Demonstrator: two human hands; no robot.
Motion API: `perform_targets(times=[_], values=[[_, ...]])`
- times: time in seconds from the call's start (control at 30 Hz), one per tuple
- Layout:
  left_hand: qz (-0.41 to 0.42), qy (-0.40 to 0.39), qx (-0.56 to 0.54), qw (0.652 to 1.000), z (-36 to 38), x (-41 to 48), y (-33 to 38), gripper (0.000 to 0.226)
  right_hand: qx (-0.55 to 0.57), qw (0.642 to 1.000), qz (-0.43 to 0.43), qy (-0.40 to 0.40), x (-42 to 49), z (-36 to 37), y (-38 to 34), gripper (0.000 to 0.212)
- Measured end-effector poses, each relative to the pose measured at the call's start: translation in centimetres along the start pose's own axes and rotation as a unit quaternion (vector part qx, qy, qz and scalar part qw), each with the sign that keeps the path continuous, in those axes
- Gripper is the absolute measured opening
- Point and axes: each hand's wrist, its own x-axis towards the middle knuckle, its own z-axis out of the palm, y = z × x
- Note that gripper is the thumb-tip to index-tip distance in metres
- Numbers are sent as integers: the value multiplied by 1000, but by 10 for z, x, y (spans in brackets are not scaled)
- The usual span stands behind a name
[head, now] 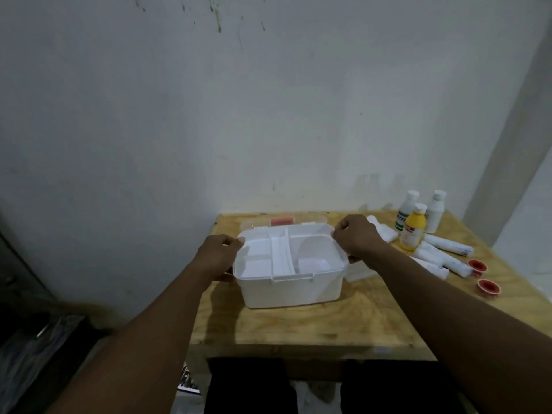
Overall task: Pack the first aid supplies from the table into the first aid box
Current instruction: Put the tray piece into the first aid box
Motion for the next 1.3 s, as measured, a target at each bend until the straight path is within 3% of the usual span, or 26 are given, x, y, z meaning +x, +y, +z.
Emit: perform_targets(times=[0.2, 0.33, 0.43, 0.47, 0.57, 0.67, 0.77, 0.9, 1.0, 1.1, 1.2, 1.3], values=[[29, 83, 26, 996, 5, 10, -3, 26, -3, 999, -28, 46, 8, 17, 1, 13], [39, 96, 38, 994, 3, 12, -2, 20, 47, 998, -30, -2, 15, 9, 8, 24], [32, 87, 30, 995, 1, 12, -5, 27, -58, 995, -77, -29, 21, -12, 25, 25], [30, 81, 19, 996, 2, 13, -6, 30, -152, 982, -101, -54, 21, -21, 31, 26], [30, 70, 9, 997, 4, 13, -4, 33, -401, 896, -109, -155, 16, -32, 44, 49], [32, 69, 18, 997, 4, 14, -1, 35, -508, 840, -122, -145, 9, -31, 49, 63], [32, 70, 28, 997, 3, 14, 1, 37, -546, 819, -118, -129, 8, -29, 51, 77], [33, 70, 29, 997, 4, 14, 1, 37, -525, 834, -102, -139, 10, -31, 51, 85], [31, 72, 27, 997, 4, 14, 1, 38, -430, 886, -104, -138, 13, -33, 53, 57], [29, 72, 26, 997, 4, 15, 1, 37, -341, 929, -140, -30, 15, -44, 46, 36], [27, 73, 20, 997, 4, 15, 0, 38, -219, 951, -181, 121, 14, -61, 16, 36], [28, 76, 25, 996, 4, 15, 1, 39, -86, 961, -193, 177, 10, -70, -29, 39]])
